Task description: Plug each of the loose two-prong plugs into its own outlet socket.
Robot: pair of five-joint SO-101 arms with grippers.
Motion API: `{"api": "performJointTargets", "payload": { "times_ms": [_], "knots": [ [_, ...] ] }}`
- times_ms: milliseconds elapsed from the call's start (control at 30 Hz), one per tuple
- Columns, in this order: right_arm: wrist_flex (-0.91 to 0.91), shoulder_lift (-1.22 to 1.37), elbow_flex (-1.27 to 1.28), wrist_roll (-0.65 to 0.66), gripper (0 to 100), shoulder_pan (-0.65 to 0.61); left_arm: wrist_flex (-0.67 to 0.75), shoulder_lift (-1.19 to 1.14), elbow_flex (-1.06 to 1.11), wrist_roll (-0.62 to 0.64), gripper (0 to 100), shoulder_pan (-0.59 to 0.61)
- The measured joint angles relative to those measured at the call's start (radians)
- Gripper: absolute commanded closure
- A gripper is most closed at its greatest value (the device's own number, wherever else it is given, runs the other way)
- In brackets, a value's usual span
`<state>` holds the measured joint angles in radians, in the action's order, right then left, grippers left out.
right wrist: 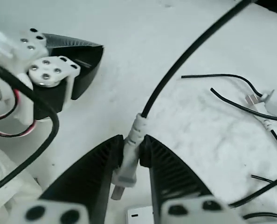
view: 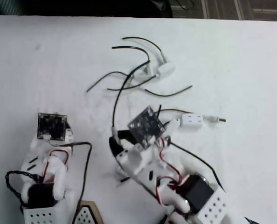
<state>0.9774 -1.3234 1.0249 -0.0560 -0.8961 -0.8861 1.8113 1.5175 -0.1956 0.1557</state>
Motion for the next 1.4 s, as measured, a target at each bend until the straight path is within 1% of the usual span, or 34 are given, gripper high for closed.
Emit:
{"api": "performJointTargets", "payload": {
  "times_ms": [67,167,300,433,600,700,800,967,1233,1333,1400],
  "knots": [
    [0.0,-0.018,0.02,0.0,98.2,-0.017,0.034,-0.002,0.0,0.02,98,-0.043],
    [0.0,-0.029,0.054,0.0,98.2,-0.043,0.034,-0.002,-0.012,0.028,98,-0.103],
    [0.0,-0.029,0.061,0.0,98.2,-0.043,-0.034,-0.002,-0.106,0.031,98,-0.192],
    [0.0,-0.032,0.061,0.04,98.2,-0.049,-0.123,0.009,-0.193,0.031,98,-0.316],
    [0.0,-0.032,0.061,0.046,98.1,-0.063,-0.189,0.011,-0.209,0.031,98,-0.489],
    [0.0,-0.032,0.064,0.046,98.1,-0.094,-0.216,0.011,-0.219,0.031,98,-0.557],
    [0.002,-0.032,0.068,0.046,98.1,-0.11,-0.252,0.011,-0.245,-0.002,98,-0.606],
    [0.002,-0.032,0.074,0.046,98.1,-0.126,-0.322,0.011,-0.313,-0.018,98,-0.661],
    [0.002,-0.032,0.08,0.046,98.1,-0.133,-0.358,0.011,-0.322,-0.018,98,-0.666],
    [0.023,-0.034,0.08,0.054,98.1,-0.127,-0.358,0.011,-0.341,-0.018,98,-0.597],
    [0.057,-0.032,0.08,0.074,98.1,-0.083,-0.358,0.011,-0.353,-0.018,98,-0.519]
  ]
}}
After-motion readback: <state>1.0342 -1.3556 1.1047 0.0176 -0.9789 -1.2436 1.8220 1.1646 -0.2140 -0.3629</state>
